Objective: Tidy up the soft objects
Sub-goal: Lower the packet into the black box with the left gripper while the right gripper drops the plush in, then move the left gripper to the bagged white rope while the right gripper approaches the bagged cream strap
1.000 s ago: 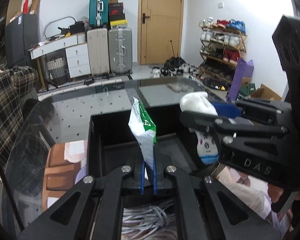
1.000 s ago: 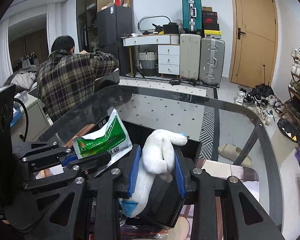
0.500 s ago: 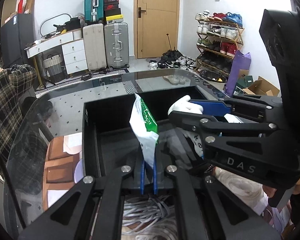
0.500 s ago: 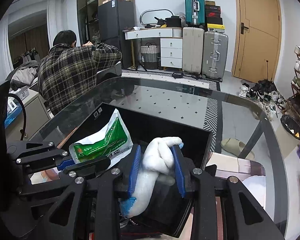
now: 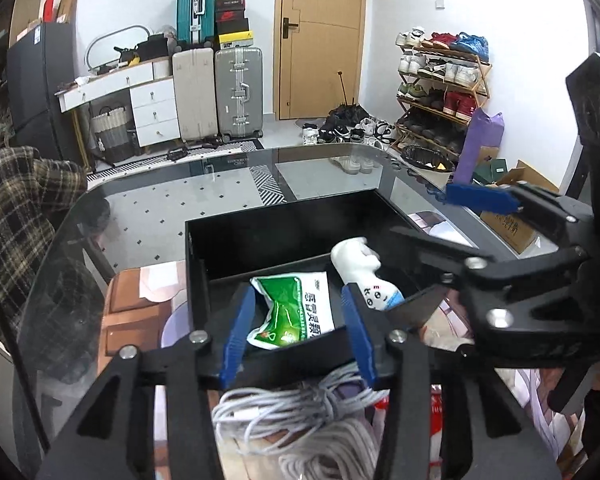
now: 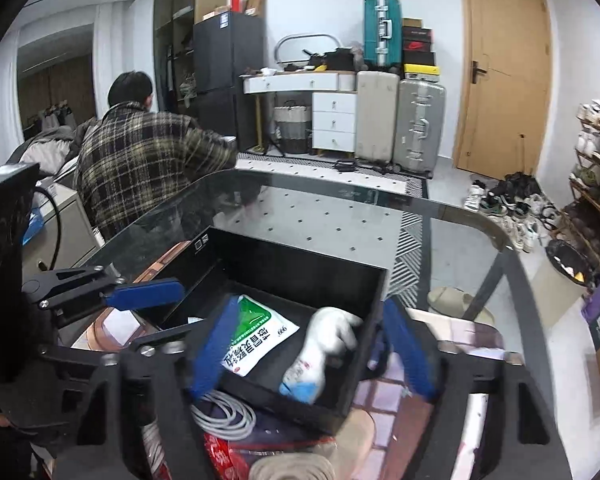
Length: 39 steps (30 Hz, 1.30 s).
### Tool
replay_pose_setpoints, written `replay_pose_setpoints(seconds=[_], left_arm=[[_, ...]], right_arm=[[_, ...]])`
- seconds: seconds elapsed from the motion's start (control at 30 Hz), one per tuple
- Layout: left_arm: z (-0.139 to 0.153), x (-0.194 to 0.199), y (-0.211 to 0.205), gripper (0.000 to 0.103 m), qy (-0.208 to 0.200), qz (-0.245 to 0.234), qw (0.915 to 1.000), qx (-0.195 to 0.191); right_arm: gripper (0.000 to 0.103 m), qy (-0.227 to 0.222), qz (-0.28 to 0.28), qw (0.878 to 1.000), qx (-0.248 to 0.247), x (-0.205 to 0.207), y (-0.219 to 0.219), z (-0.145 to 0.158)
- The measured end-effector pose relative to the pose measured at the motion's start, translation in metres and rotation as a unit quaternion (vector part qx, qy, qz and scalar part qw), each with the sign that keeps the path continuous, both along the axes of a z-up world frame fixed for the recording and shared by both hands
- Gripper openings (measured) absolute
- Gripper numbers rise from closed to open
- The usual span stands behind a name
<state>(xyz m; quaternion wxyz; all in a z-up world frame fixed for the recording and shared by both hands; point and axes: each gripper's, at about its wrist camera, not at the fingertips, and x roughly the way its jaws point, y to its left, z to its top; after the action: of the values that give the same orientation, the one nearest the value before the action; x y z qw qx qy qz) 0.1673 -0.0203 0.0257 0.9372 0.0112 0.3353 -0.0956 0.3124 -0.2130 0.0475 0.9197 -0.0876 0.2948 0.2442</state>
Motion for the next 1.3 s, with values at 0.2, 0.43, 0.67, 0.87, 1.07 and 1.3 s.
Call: replay_pose_setpoints(seconds=[0.2, 0.43, 0.67, 0.87, 1.07, 1.3], left_arm=[[0.006, -0.027, 0.007, 0.091, -0.01, 0.01, 0.9999, -0.004], [0.014, -0.062, 0.014, 0.103, -0.027, 0.027, 0.9993, 0.002], [0.016, -0.085, 0.022, 0.103, -0.02, 0.033, 0.9992, -0.015], [0.012, -0.097, 0.021, 0.103, -0.009, 0.038, 0.9992, -0.012], [0.0, -0.104, 0.017, 0.103, 0.01, 0.041, 0.9991, -0.005], [-0.017, -0.105, 0.015, 0.103, 0.036, 0.046, 0.9981, -0.018]], right_arm=[[0.102, 0.006, -0.022, 1.0, 0.015, -0.034, -0.024, 0.011], [0.103, 0.004, -0.022, 1.0, 0.002, -0.079, -0.039, 0.014], [0.103, 0.019, -0.029, 0.999, 0.014, -0.094, -0.049, 0.012], [0.103, 0.031, -0.035, 0.999, 0.022, -0.096, -0.055, 0.008], [0.103, 0.036, -0.026, 0.999, 0.021, -0.099, -0.055, 0.003], [0.103, 0.053, -0.011, 0.999, 0.004, -0.094, -0.053, -0.011]])
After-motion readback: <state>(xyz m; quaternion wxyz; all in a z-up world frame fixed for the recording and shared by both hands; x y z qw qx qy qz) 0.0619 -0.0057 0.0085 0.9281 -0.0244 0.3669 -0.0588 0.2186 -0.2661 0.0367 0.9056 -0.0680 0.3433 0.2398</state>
